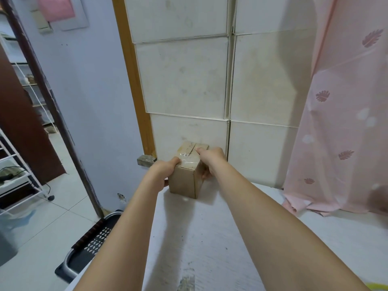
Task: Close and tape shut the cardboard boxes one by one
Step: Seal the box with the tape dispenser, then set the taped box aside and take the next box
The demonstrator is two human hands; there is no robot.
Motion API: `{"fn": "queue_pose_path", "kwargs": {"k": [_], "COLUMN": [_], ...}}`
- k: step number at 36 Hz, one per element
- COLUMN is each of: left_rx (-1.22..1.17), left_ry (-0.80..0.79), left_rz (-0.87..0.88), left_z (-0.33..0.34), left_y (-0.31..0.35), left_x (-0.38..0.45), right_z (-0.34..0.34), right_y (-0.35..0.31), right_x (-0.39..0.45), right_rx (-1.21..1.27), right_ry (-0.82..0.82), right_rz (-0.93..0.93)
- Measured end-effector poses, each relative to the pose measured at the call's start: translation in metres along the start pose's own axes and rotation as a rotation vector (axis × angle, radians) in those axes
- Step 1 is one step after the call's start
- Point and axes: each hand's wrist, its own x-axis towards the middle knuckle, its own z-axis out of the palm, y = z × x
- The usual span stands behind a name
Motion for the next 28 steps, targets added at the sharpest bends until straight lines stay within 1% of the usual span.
{"fn": "queue_pose_path", "kwargs": {"k": [5, 7, 9, 11, 14, 17, 21, 24, 28], "left_rx": [0.002, 0.019, 0.15, 0.302, 0.47, 0.633, 0.862, 0.959, 1.043], "left_ry": [0.029, 0.046, 0.151, 0.241, 0.264, 0.236, 0.18, 0.143, 0.084], "left_rz": [0.098, 0.167, 0.283, 0.442, 0.617, 0.724, 0.85, 0.918, 0.946], "left_z": [0.001, 0.003, 0.004, 0.007, 0.019, 0.04, 0.072, 0.095, 0.122], "left_y": [0.0, 0.001, 0.001, 0.002, 0.004, 0.003, -0.004, -0.013, -0.023], "left_x": [-0.017, -0.028, -0.037, -0.045, -0.058, -0.077, -0.108, -0.134, -0.171], "right_z": [-0.007, -0.015, -0.029, -0.046, -0.071, -0.095, -0.129, -0.157, -0.195], "right_y": [0.006, 0.005, 0.003, 0.004, 0.01, 0.024, 0.044, 0.057, 0.074], "right_x": [-0.013, -0.021, -0.04, -0.057, -0.086, -0.106, -0.134, -0.157, -0.191], "right_rx": [0.03, -0.023, -0.165, -0.369, -0.689, -0.947, -1.119, -1.181, -1.201], "right_ry": [0.003, 0.027, 0.049, 0.062, 0.077, 0.13, 0.178, 0.217, 0.263], "right_rz": [-0.049, -0.11, -0.237, -0.368, -0.522, -0.622, -0.631, -0.626, -0.579]}}
